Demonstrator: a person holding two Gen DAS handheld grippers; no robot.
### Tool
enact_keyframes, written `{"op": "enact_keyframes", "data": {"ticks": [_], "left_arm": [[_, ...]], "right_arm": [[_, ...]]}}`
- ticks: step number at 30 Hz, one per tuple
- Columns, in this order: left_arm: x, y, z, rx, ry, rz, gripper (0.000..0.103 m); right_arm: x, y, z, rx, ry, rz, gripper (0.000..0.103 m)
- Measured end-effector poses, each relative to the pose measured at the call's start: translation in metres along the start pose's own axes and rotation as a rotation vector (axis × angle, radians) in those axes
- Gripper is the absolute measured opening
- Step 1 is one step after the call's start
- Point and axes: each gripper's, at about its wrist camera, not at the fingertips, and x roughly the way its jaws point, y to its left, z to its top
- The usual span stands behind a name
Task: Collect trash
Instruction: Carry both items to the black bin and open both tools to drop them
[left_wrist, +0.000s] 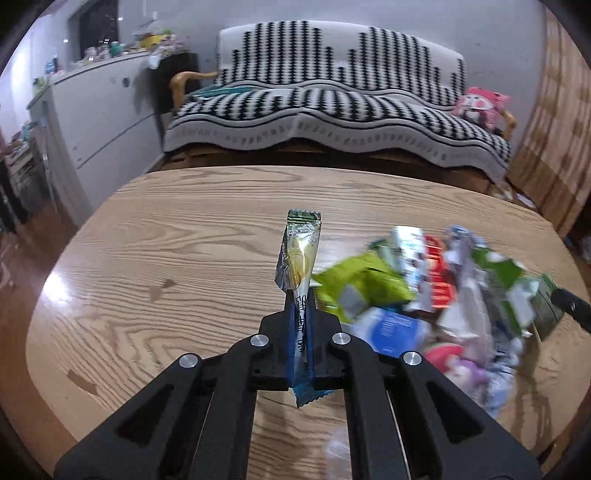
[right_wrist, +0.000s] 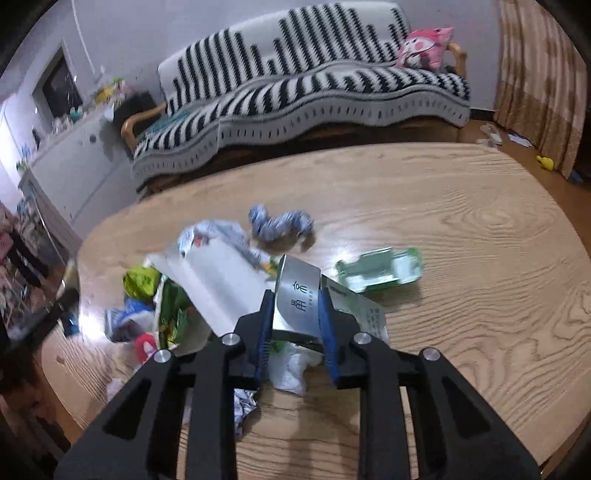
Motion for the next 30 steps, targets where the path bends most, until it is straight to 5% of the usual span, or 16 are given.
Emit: {"op": "enact_keyframes", "data": {"ticks": [6,12,18,22,27,30], "left_arm": [[-0.028,-0.064,-0.003,0.069,-0.032,-0.136,0.004],[-0.063,-0.176,-0.031,0.218,-0.051,-0.358,0.004],[-0.100,-0.323,-0.098,0.434,0.026,-0.654,0.004],[-0.116,-0.415,-0.172,0.580,0.128,-0.821,0.004],[-0.098,-0.498,-0.260,0.744,0.263,-0.847,0.004],[-0.078,-0.520,-0.280,0.770,0.299,-0.820,0.004]], "right_arm": [[-0.067,-0.036,0.002,0.060,-0.091,0.016,0.024],[-0.166,-0.122,-0.036,0.152,-0.187,-0.088,0.024],[-0.232,-0.234,-0.106,0.346,-0.188,-0.234,0.024],[-0.250,-0.296,-0.155,0.475,-0.150,-0.277,0.024],[-0.232,-0.350,-0.200,0.591,-0.043,-0.266,0.024],[-0.216,-0.373,-0.217,0.640,0.009,-0.243,0.024]]}}
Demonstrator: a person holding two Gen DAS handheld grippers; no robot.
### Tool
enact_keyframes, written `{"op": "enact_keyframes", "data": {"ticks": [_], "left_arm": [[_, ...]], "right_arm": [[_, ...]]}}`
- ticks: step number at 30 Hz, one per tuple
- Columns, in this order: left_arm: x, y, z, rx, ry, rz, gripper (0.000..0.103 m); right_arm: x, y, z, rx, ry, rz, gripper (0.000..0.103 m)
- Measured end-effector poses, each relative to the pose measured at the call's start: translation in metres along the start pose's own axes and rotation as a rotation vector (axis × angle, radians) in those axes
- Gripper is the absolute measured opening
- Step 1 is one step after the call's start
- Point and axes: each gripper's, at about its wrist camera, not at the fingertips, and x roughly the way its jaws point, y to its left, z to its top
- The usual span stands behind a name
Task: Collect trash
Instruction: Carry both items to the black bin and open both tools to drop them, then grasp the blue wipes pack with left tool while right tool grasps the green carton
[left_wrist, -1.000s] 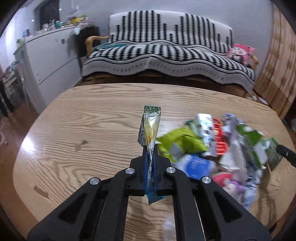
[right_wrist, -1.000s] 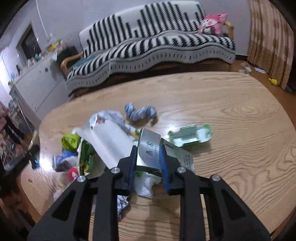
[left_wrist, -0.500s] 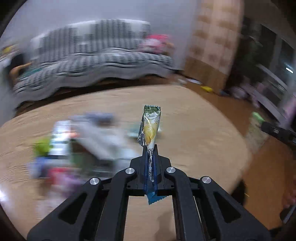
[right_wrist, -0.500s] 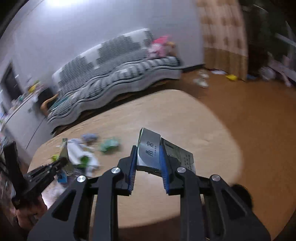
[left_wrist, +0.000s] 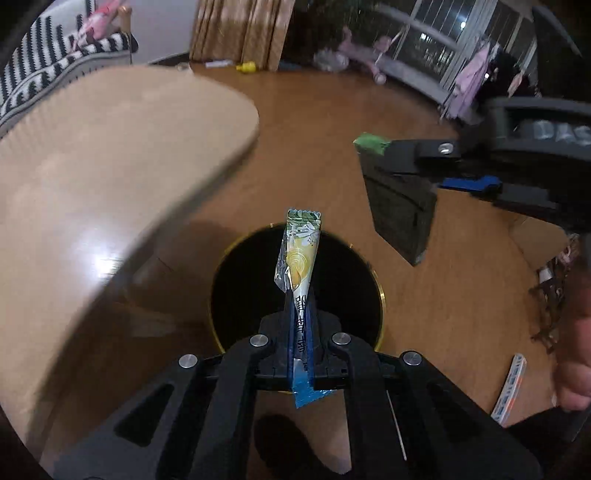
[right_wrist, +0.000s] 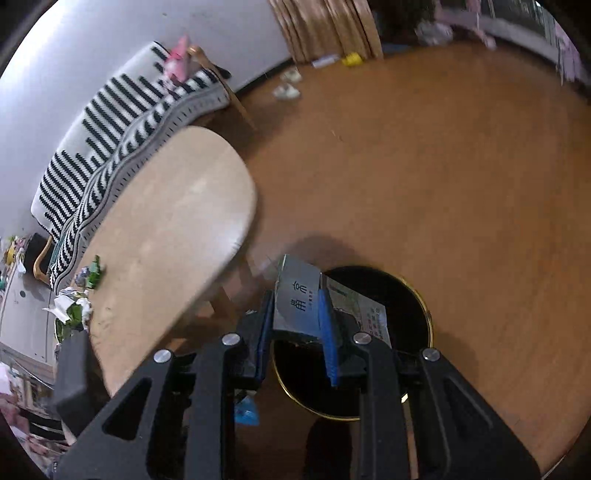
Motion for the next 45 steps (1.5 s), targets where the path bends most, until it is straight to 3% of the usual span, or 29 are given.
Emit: {"op": "enact_keyframes", "data": {"ticks": [7,13,14,15,17,19,25,29,33,39,45], "left_arm": [[0.036,-0.003,0.000,0.020,0.035,-0.003,0.004],[0.040,-0.006,0.001,0.012,0.035,-0.001,0.008],[0.040,-0.005,-0.002,0.009,0.033,0.004,0.019],[0.038,-0.007,-0.003,0.007,0.030,0.002,0.044],[0.027,-0.008,-0.004,-0.006,0.000,-0.007,0.077],[0.023,-0.011,0.000,-0.009,-0.024,-0.009,0.079],[-0.008,-0.011,-0.002,0.010,-0.033,-0.039,0.083],[-0.047,-0.001,-0.002,0.009,-0.072,-0.026,0.088],[-0.100,0.043,-0.007,-0.053,-0.126,0.076,0.091],[-0.191,0.159,-0.041,-0.247,-0.204,0.313,0.091],[-0.284,0.296,-0.116,-0.545,-0.252,0.514,0.091]], "right_arm": [[0.034,-0.031,0.002,0.058,0.085,0.015,0.024],[0.039,-0.031,0.005,0.054,0.080,0.020,0.025],[0.038,-0.031,0.006,0.049,0.073,0.015,0.026],[0.036,-0.032,0.008,0.048,0.061,0.007,0.028],[0.034,-0.031,0.010,0.053,0.051,0.011,0.056],[0.029,-0.030,0.011,0.055,0.032,-0.001,0.062],[0.005,-0.014,0.014,0.033,-0.023,0.019,0.066],[-0.011,0.021,0.016,-0.045,-0.077,0.031,0.071],[-0.014,0.088,0.016,-0.163,-0.116,0.071,0.072],[0.010,0.223,0.000,-0.374,-0.096,0.184,0.072],[0.049,0.354,-0.039,-0.573,-0.022,0.290,0.072]]}}
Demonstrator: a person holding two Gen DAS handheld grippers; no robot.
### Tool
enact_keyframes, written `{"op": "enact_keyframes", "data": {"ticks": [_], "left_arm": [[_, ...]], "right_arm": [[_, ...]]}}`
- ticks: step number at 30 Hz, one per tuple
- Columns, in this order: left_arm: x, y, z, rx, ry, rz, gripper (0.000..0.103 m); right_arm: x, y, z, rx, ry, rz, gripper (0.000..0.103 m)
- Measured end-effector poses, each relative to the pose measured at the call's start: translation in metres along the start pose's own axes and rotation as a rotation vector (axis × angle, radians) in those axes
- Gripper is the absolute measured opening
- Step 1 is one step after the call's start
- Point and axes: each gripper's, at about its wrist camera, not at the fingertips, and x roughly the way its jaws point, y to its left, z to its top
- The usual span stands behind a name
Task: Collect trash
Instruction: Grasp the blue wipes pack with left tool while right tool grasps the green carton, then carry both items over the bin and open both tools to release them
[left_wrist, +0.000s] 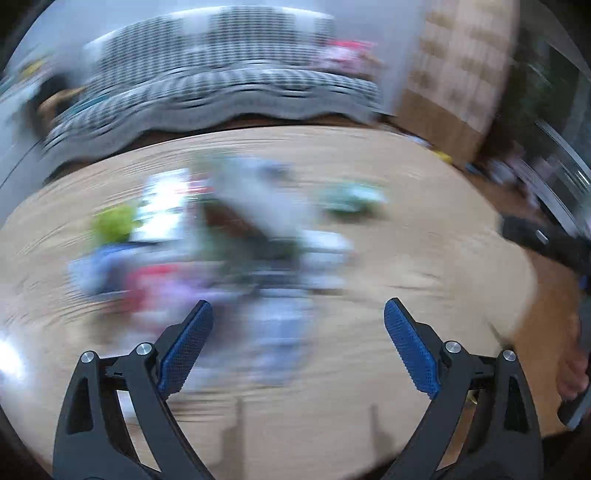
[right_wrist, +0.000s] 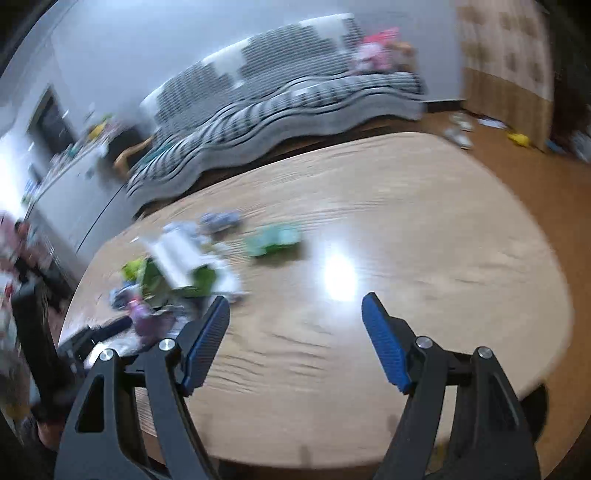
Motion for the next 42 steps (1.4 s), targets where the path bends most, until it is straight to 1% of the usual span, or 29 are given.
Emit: {"op": "enact_keyframes", "data": {"ticks": [1,3,5,7,10,12,13,14,17,18,19,20,21,22,23,24,26,28,31,34,37,42], "left_arm": [[-0.002,0.033,0.001,-0.051,-0.003,0.042,0.091],[-0.001,0.083,0.001,-0.124,0.004,0.086,0.091],[0.003,0.113,0.002,-0.185,0.014,0.107,0.091],[0.012,0.134,0.002,-0.208,0.041,0.091,0.091],[0.029,0.145,0.010,-0.209,0.041,0.077,0.091],[0.040,0.146,0.014,-0.189,0.044,0.067,0.091],[0.047,0.140,0.016,-0.179,0.052,0.056,0.091],[0.050,0.138,0.015,-0.182,0.051,0.043,0.091],[0.058,0.142,0.024,-0.192,0.043,0.016,0.090],[0.060,0.143,0.024,-0.188,0.038,0.012,0.086],[0.060,0.143,0.027,-0.184,0.027,-0.005,0.082],[0.059,0.144,0.025,-0.185,0.024,-0.025,0.071],[0.059,0.144,0.028,-0.189,0.026,-0.036,0.056],[0.057,0.143,0.024,-0.188,0.028,-0.035,0.045],[0.055,0.142,0.026,-0.186,0.032,-0.020,0.044],[0.052,0.141,0.025,-0.187,0.026,-0.010,0.038],[0.044,0.141,0.027,-0.189,0.011,-0.001,0.037],[0.033,0.139,0.028,-0.184,-0.014,0.015,0.037],[0.018,0.136,0.032,-0.175,-0.047,0.055,0.036],[0.006,0.131,0.035,-0.169,-0.072,0.079,0.036],[0.001,0.120,0.038,-0.162,-0.079,0.074,0.036],[-0.004,0.082,0.043,-0.105,-0.097,0.051,0.036]], "right_arm": [[0.011,0.016,0.003,-0.029,0.007,0.014,0.072],[0.033,0.050,0.011,-0.093,0.020,0.037,0.072],[0.055,0.080,0.017,-0.146,0.027,0.050,0.072],[0.078,0.107,0.019,-0.200,0.037,0.046,0.072],[0.107,0.133,0.020,-0.261,0.052,0.022,0.072],[0.123,0.145,0.022,-0.293,0.056,0.004,0.072],[0.132,0.151,0.023,-0.304,0.059,0.003,0.072],[0.137,0.155,0.024,-0.308,0.061,0.003,0.072],[0.156,0.163,0.026,-0.321,0.072,-0.004,0.072],[0.158,0.162,0.027,-0.324,0.078,-0.004,0.071],[0.163,0.163,0.027,-0.326,0.082,-0.007,0.067],[0.166,0.164,0.027,-0.326,0.083,-0.012,0.056],[0.168,0.163,0.028,-0.326,0.083,-0.019,0.046],[0.168,0.162,0.030,-0.324,0.079,-0.020,0.039],[0.166,0.161,0.031,-0.315,0.070,-0.016,0.033],[0.161,0.157,0.035,-0.303,0.051,-0.011,0.031],[0.149,0.155,0.039,-0.285,0.024,0.007,0.027],[0.134,0.152,0.043,-0.263,-0.008,0.029,0.024],[0.112,0.147,0.047,-0.243,-0.053,0.042,0.024],[0.096,0.143,0.046,-0.227,-0.067,0.054,0.023],[0.080,0.134,0.043,-0.223,-0.074,0.041,0.020],[0.048,0.109,0.038,-0.190,-0.093,0.021,0.020]]}}
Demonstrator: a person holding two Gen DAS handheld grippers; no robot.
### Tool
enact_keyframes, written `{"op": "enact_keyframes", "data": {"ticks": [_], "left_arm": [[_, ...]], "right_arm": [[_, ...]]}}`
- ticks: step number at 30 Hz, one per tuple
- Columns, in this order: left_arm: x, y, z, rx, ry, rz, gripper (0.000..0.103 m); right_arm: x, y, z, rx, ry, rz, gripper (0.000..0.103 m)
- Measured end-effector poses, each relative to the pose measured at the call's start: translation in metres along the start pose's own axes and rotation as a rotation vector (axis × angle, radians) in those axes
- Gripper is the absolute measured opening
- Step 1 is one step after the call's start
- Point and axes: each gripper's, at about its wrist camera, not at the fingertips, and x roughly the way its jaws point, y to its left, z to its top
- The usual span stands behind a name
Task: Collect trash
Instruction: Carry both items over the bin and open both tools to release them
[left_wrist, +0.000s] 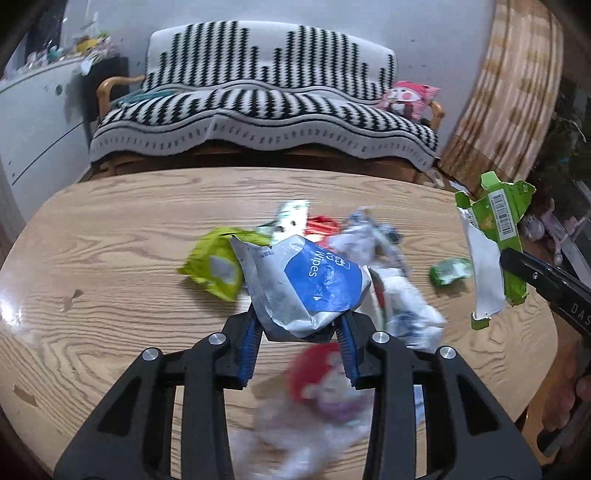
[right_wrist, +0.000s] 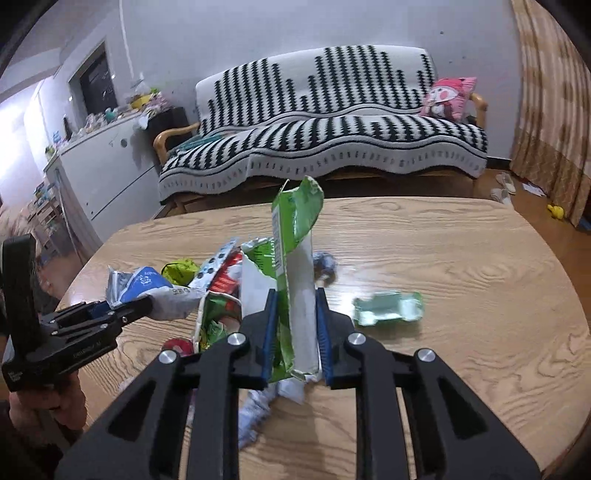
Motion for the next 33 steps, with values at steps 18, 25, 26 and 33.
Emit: {"op": "enact_keyframes", "data": {"ticks": [18,25,26,33], "left_arm": [[-0.015,-0.241,-0.041,0.314,-0.005,-0.303,0.036],[-0.014,-0.361,-0.117,0.508,0.090,-0.487,0.036],[-0.013,-0.373,-0.128,0.531,0.107,-0.502,0.036],[0.013,-0.436,-0.190,0.680,0.230,-0.547,0.036]], "right_arm": [[-0.173,-0.199,-0.091,0.275,-0.021,-0.296,0.020],[-0.231,-0.281,-0.167,0.421,0.022,-0.416,0.020],[-0.236,-0.295,-0.181,0.449,0.046,-0.424,0.020],[-0.231,-0.356,-0.250,0.588,0.270,-0.426,0.020]]}}
